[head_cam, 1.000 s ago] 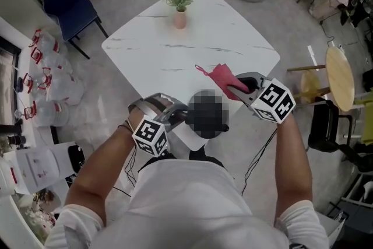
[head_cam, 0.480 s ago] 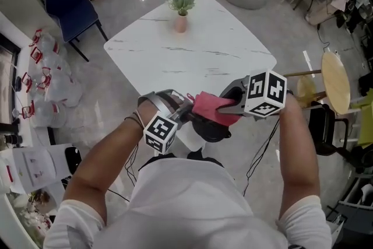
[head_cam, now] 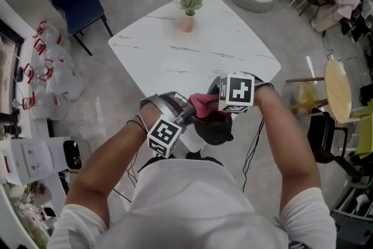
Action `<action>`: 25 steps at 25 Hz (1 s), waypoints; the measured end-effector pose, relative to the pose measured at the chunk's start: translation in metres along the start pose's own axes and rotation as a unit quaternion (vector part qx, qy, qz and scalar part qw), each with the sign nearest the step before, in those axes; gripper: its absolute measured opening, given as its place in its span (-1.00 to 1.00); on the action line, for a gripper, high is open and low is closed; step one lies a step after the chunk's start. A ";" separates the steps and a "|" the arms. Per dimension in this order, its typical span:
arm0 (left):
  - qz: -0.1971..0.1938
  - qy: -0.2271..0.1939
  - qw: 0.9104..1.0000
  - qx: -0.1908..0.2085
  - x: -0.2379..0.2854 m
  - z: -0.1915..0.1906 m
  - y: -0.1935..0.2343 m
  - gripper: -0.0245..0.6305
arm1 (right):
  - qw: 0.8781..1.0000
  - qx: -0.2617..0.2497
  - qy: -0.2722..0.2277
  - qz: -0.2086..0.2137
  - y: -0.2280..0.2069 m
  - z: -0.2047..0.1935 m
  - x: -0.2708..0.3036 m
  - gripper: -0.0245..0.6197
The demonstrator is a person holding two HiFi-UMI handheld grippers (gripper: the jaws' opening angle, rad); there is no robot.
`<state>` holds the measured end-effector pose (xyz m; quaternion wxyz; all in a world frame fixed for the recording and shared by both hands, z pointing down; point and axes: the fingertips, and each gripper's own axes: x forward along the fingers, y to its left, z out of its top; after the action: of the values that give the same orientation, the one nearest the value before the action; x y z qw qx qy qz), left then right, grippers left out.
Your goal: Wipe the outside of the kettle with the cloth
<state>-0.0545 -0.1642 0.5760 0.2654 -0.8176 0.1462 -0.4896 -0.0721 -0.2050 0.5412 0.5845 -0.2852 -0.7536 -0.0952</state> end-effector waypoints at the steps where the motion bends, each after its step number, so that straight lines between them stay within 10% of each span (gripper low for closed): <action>1: 0.003 0.005 1.000 0.004 0.000 -0.001 0.001 -0.61 | 1.000 -0.004 0.006 0.003 -0.003 -0.001 0.004 -0.73; 25: 0.016 0.044 0.999 -0.026 0.000 -0.002 0.013 -0.60 | 0.994 -0.057 0.087 0.043 -0.077 -0.024 0.105 -0.73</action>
<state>-0.0563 -0.1753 0.5693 0.2454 -0.7992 0.1837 -0.5170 -0.1102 -0.2461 0.6610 0.6341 -0.3405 -0.6805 -0.1374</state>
